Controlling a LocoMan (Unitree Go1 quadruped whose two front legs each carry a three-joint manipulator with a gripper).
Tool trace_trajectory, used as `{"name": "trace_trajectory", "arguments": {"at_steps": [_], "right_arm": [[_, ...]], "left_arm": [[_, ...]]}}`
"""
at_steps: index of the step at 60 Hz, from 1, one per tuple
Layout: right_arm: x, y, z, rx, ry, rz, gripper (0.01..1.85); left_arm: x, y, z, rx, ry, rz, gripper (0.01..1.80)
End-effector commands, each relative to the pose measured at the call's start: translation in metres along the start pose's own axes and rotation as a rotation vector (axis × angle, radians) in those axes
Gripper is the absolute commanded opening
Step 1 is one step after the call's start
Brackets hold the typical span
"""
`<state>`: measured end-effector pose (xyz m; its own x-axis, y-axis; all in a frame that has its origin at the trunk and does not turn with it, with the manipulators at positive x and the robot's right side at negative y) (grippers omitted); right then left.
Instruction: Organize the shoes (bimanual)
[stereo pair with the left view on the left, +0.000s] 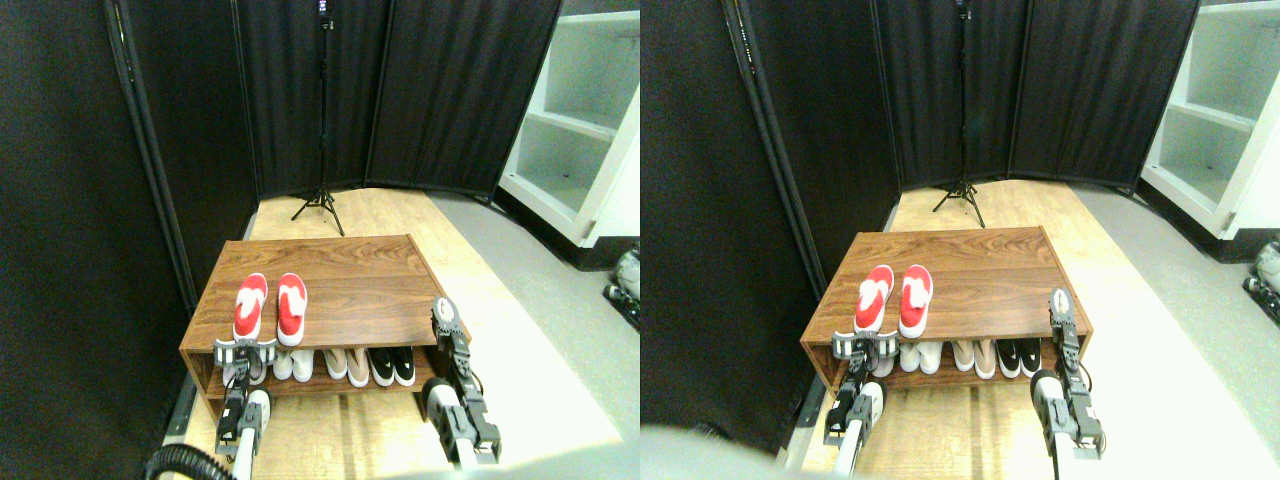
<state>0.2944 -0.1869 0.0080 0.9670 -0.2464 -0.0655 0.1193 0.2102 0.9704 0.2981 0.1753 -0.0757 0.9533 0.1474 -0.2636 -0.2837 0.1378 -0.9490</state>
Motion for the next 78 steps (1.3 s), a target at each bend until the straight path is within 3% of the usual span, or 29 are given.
{"name": "trace_trajectory", "arguments": {"at_steps": [1, 10, 13, 18, 22, 25, 27, 28, 31, 35, 43, 52, 57, 62, 67, 77, 78], "right_arm": [[0.001, 0.006, 0.0, 0.006, -0.005, 0.043, 0.01], [-0.001, 0.007, 0.0, 0.009, -0.008, 0.042, 0.01], [-0.001, 0.007, 0.0, 0.007, -0.01, 0.046, 0.01], [-0.001, 0.006, -0.001, 0.014, -0.013, 0.048, 0.01], [-0.001, 0.007, -0.002, 0.02, -0.011, 0.041, 0.01], [-0.001, 0.008, -0.003, 0.028, -0.011, 0.04, 0.01], [0.0, 0.008, -0.004, 0.017, -0.011, 0.045, 0.01], [0.0, 0.008, -0.004, 0.017, -0.011, 0.045, 0.01], [-0.001, 0.009, -0.005, 0.014, -0.013, 0.042, 0.01], [-0.001, 0.01, -0.007, 0.018, -0.007, 0.041, 0.01], [0.0, 0.011, -0.009, 0.015, -0.003, 0.04, 0.01], [0.0, 0.011, -0.01, 0.025, -0.001, 0.048, 0.01], [0.0, 0.011, -0.01, 0.029, -0.001, 0.046, 0.01], [0.0, 0.012, -0.01, 0.036, -0.005, 0.046, 0.01], [0.0, 0.012, -0.01, 0.026, -0.009, 0.046, 0.01], [0.002, 0.011, -0.009, 0.02, -0.01, 0.047, 0.01], [0.004, 0.009, -0.008, 0.036, -0.011, 0.042, 0.01]], "left_arm": [[-0.009, -0.015, 0.0, -0.022, 0.003, -0.064, 1.66], [-0.036, -0.021, 0.011, -0.004, -0.01, -0.089, 1.64], [-0.051, -0.028, 0.017, 0.023, -0.026, -0.1, 1.54], [-0.061, -0.028, 0.028, 0.039, -0.047, -0.112, 1.46], [-0.069, -0.032, 0.043, 0.035, -0.083, -0.133, 1.17], [-0.07, -0.037, 0.054, 0.094, -0.168, -0.162, 0.7], [-0.068, -0.039, 0.06, 0.103, -0.194, -0.184, 0.54], [-0.068, -0.039, 0.06, 0.103, -0.194, -0.184, 0.54], [-0.065, -0.043, 0.068, 0.146, -0.239, -0.223, 0.17], [-0.058, -0.047, 0.079, 0.159, -0.275, -0.241, 0.01], [-0.045, -0.052, 0.098, 0.177, -0.284, -0.283, 0.01], [-0.023, -0.06, 0.115, 0.256, -0.33, -0.259, 0.01], [-0.008, -0.059, 0.119, 0.293, -0.318, -0.253, 0.01], [0.007, -0.061, 0.12, 0.344, -0.289, -0.194, 0.01], [0.021, -0.057, 0.12, 0.362, -0.295, -0.167, 0.01], [0.034, -0.055, 0.113, 0.378, -0.265, -0.136, 0.01], [0.045, -0.052, 0.107, 0.417, -0.248, -0.098, 0.01]]}}
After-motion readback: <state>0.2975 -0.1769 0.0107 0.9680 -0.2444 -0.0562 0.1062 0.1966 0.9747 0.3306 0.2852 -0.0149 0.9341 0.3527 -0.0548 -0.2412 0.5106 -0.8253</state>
